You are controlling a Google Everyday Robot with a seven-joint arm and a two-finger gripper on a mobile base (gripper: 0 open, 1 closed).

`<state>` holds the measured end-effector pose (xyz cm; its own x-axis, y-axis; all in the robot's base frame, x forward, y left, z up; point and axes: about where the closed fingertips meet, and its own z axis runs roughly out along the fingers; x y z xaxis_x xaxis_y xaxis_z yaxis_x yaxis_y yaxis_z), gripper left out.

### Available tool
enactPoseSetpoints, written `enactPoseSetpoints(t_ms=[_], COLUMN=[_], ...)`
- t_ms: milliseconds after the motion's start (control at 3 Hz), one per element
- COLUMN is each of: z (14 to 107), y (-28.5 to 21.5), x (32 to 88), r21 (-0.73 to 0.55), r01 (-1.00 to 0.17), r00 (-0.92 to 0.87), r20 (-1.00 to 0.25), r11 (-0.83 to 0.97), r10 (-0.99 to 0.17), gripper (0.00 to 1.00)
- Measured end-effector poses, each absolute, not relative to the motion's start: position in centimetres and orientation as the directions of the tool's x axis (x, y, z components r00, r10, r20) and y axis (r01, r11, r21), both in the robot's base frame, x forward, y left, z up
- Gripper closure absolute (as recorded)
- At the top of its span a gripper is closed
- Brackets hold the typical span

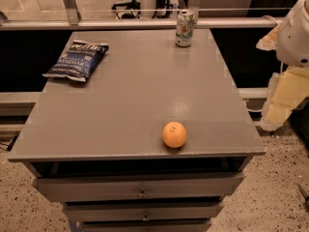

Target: Move orange near blue chip bag

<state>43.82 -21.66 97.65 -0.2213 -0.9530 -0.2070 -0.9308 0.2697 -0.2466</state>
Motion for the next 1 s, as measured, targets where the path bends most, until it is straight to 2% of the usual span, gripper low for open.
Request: enactPoseSetpoints(t_ms=[333, 667, 1000], z=[97.0, 93.9, 90.2], y=[-21.2, -19.0, -14.3], x=[43.9, 43.5, 43.5], r21=[-0.249, -0.213, -0.157], r01=[-0.934, -0.952, -0.972], r00=[-0.204, -0.149, -0.075], r20=[-0.217, -0.306, -0.495], r11=[0.256, 0.220, 0.174], r10=[-0.955, -0.940, -0.866], gripper=[0.00, 0.00, 0.00])
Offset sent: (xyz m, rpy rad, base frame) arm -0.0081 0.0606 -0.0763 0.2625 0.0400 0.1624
